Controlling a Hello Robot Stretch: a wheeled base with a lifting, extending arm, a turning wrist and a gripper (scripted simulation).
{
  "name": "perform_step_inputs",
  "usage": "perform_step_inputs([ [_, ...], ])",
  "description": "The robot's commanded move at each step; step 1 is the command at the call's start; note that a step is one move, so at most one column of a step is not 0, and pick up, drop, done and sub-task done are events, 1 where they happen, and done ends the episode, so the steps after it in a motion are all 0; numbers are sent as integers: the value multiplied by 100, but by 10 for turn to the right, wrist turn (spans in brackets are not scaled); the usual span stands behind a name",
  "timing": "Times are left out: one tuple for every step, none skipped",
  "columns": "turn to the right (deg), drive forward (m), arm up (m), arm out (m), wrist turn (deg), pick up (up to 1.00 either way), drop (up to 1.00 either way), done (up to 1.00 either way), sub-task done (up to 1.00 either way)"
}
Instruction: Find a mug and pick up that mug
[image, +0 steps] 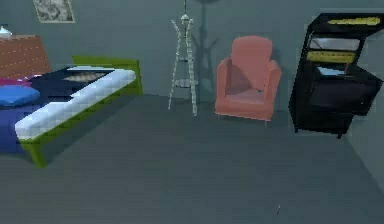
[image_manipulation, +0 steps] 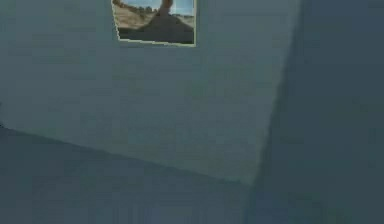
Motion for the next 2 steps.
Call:
perform_step_inputs([
  [0, 70, 0, 0, 0, 0, 0, 0, 0],
  [-450, 0, 0, 0, 0, 0, 0, 0, 0],
])
